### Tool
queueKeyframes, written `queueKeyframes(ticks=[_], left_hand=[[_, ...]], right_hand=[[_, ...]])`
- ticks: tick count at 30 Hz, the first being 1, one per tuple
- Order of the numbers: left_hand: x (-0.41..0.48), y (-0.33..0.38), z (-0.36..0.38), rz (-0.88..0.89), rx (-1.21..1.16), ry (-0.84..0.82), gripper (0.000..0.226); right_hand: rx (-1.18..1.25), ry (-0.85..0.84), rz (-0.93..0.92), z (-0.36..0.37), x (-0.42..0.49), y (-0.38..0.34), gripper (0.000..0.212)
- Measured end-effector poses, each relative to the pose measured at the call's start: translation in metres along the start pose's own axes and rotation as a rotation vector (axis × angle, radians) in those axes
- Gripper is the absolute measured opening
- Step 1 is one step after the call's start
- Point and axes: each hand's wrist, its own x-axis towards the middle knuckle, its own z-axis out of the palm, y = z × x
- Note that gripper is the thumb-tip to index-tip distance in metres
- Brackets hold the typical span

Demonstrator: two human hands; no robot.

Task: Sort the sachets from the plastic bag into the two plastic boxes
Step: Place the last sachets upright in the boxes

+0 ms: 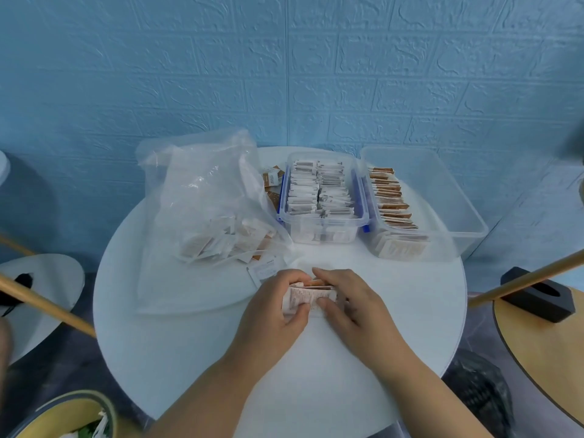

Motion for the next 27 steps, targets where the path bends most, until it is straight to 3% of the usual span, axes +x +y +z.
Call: queueKeyframes(ticks=[5,10,13,15,18,22,27], left_hand=[[0.0,-0.002,0.002,0.003,-0.006,0.035,0.038],[0.001,-0.01,0.009,0.056,0.267,0.002,0.042],[0.001,-0.009,0.009,0.094,0.283,0.002,0.039],[0.0,-0.007,0.006,0.074,0.219,0.015,0.034],[0.0,-0.005,0.004,0.004,0.152,0.024,0.047],[0.001,-0.008,0.007,0.099,0.317,0.043,0.037],[0.001,-0.01,0.009,0.154,0.387,0.029,0.031]], right_hand=[[-0.054,0.062,-0.049,0.0,-0.002,0.0,0.033],[-0.02,-0.055,0.044,0.002,-0.002,0.001,0.051],[-0.038,-0.089,0.03,0.001,-0.003,-0.002,0.057],[-0.052,-0.055,0.023,0.001,-0.004,-0.003,0.054],[-0.092,-0.005,0.007,0.001,-0.004,-0.003,0.047],[-0.127,-0.044,-0.021,0.004,-0.002,0.0,0.036],[-0.142,-0.091,0.002,0.008,-0.004,0.002,0.042]])
